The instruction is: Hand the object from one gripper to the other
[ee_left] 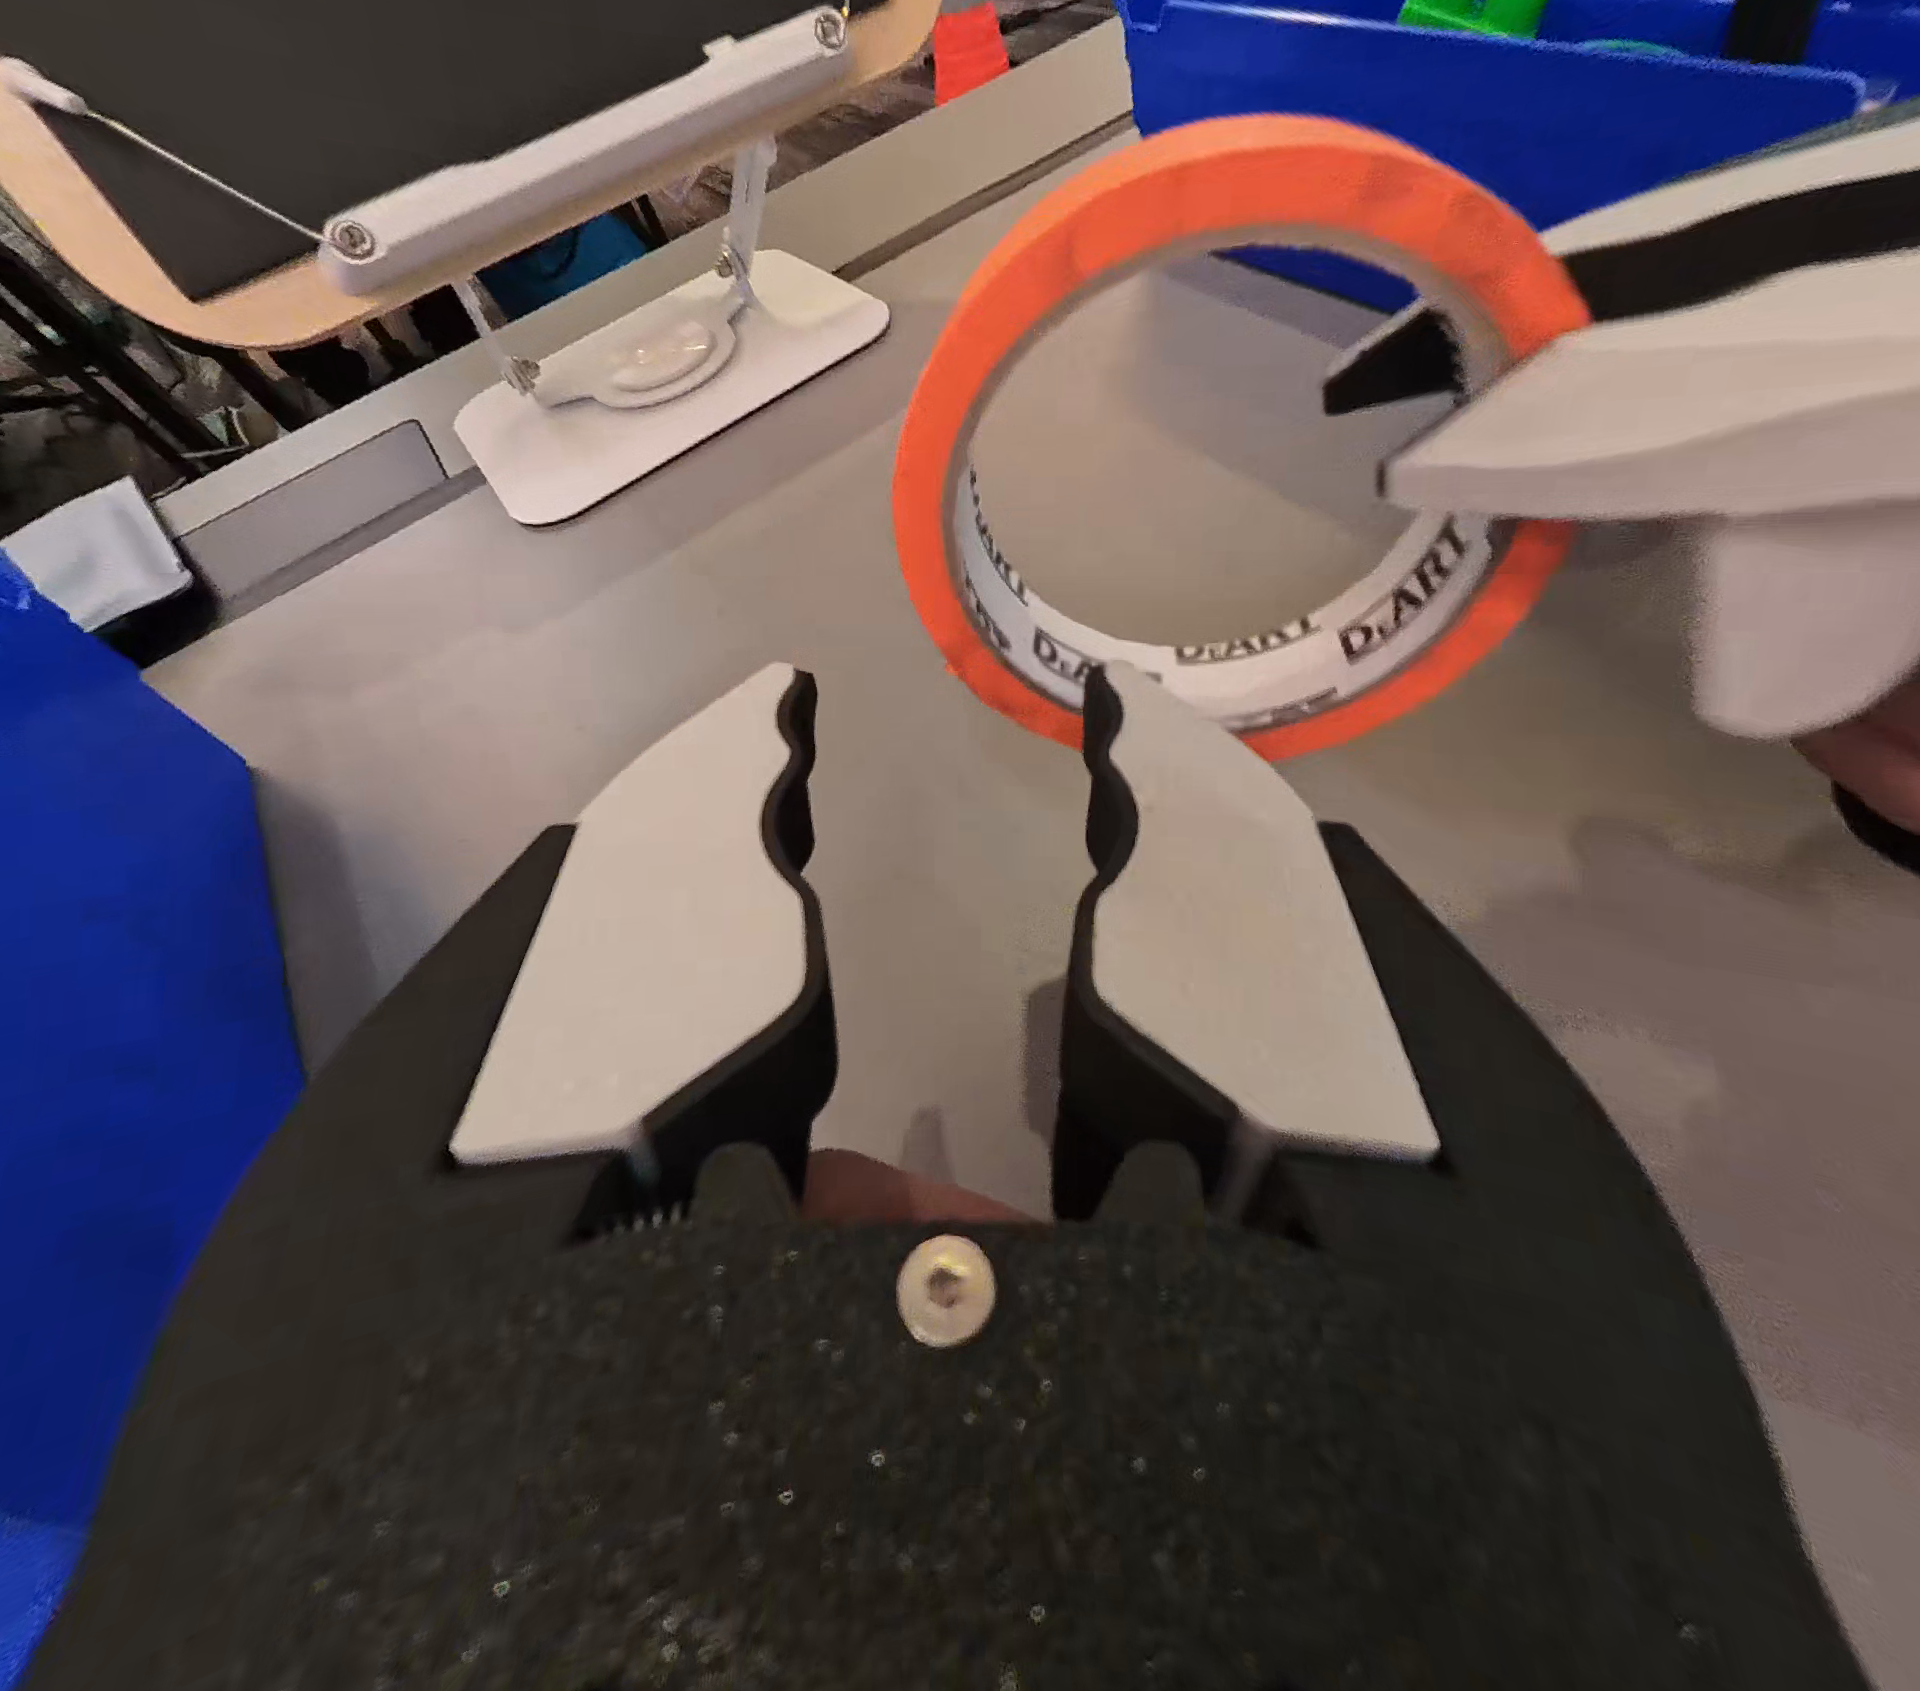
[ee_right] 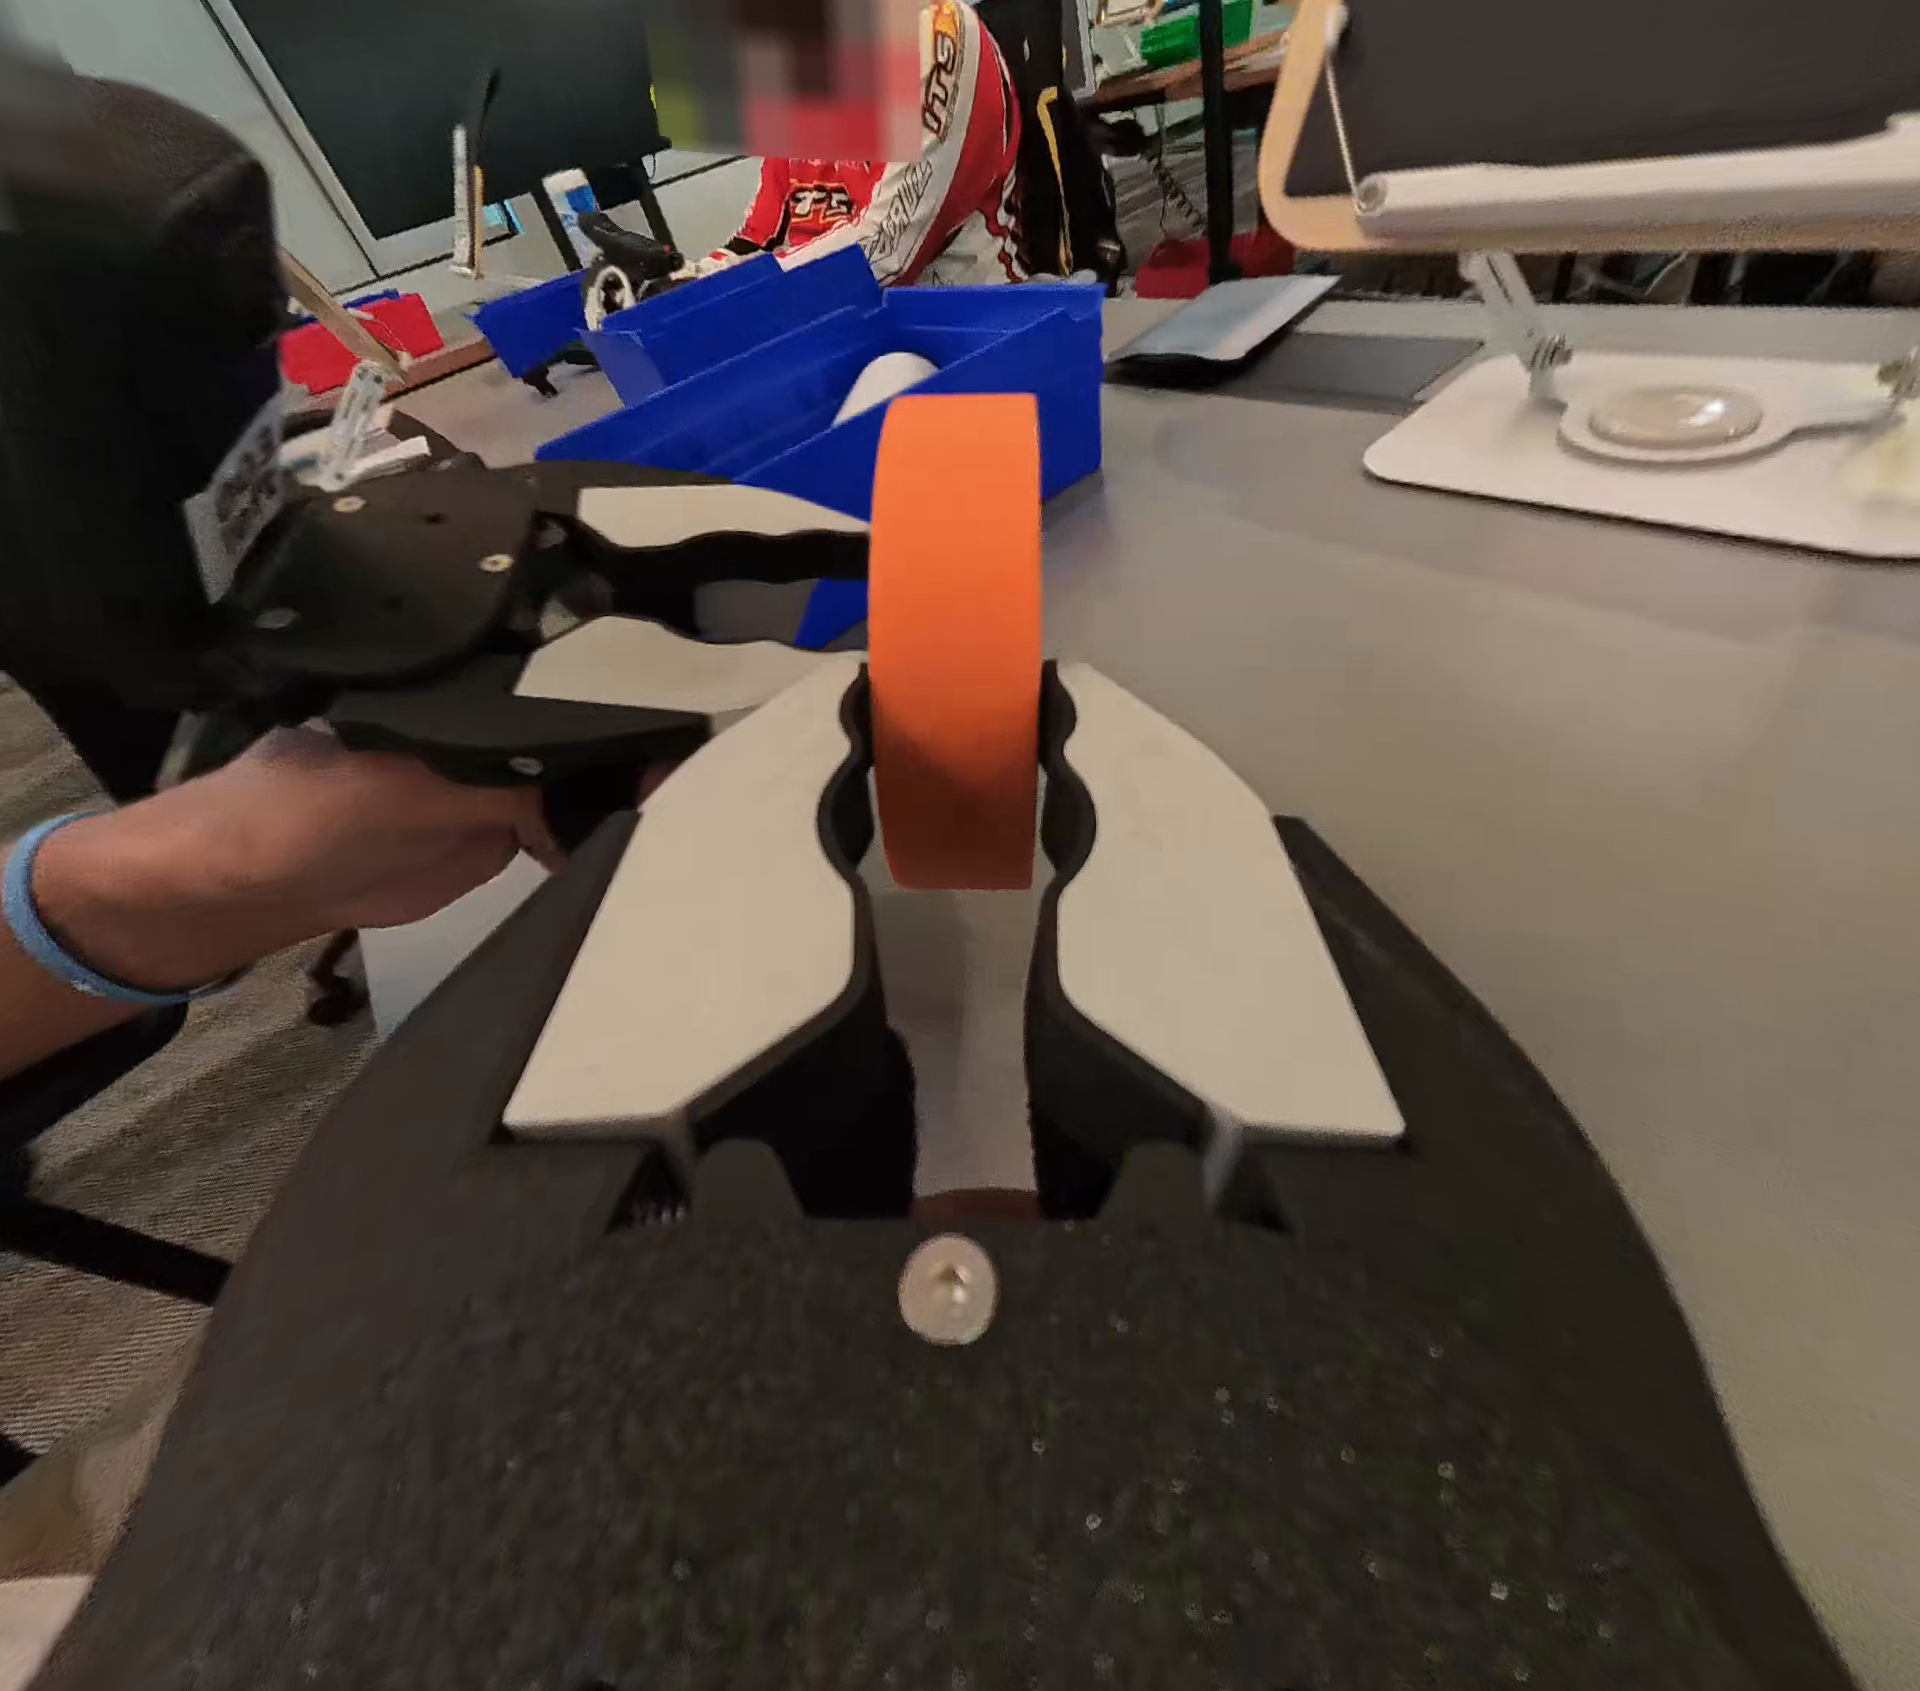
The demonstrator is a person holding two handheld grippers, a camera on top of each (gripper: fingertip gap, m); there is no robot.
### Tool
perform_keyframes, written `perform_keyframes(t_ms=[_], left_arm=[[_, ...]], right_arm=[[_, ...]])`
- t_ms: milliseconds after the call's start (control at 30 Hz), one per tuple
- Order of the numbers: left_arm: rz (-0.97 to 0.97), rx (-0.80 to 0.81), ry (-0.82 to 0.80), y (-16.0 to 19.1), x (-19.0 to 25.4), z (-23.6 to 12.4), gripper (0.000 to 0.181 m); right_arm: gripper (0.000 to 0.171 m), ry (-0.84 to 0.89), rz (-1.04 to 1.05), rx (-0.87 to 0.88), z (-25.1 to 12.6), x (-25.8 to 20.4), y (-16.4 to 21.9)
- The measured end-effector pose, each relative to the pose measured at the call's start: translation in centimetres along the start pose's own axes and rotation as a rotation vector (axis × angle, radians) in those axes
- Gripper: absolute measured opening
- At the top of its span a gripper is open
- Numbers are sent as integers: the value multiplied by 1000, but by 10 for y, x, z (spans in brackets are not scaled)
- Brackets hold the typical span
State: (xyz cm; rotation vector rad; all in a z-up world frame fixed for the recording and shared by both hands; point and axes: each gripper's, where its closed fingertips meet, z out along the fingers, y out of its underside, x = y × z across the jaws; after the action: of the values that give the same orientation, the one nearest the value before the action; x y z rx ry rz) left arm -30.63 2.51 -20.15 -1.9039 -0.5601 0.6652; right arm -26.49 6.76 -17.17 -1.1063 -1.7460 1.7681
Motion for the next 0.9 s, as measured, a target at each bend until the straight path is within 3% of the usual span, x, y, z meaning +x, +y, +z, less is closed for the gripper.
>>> perform_keyframes(t_ms=[167,367,500,600,667,800,900], left_arm=[[-49,41,35,-7,-2,-5,17],[-180,58,117,-8,-10,-9,10],[-290,41,193,1,-14,-6,10],[-450,113,379,-9,-6,-11,10],[-546,180,630,-25,14,-25,10],[-693,238,959,-45,38,-51,10],[-728,127,1014,-36,56,-47,10]], right_arm=[[29,-34,-20,10,2,-21,4],[30,-191,66,3,6,-27,9],[53,-301,75,111,-3,-22,-4],[57,-402,85,179,-15,-15,-17],[57,-531,140,181,-24,-16,-19],[59,-698,427,137,-29,-5,-23],[60,-712,448,180,-29,-2,-31]])
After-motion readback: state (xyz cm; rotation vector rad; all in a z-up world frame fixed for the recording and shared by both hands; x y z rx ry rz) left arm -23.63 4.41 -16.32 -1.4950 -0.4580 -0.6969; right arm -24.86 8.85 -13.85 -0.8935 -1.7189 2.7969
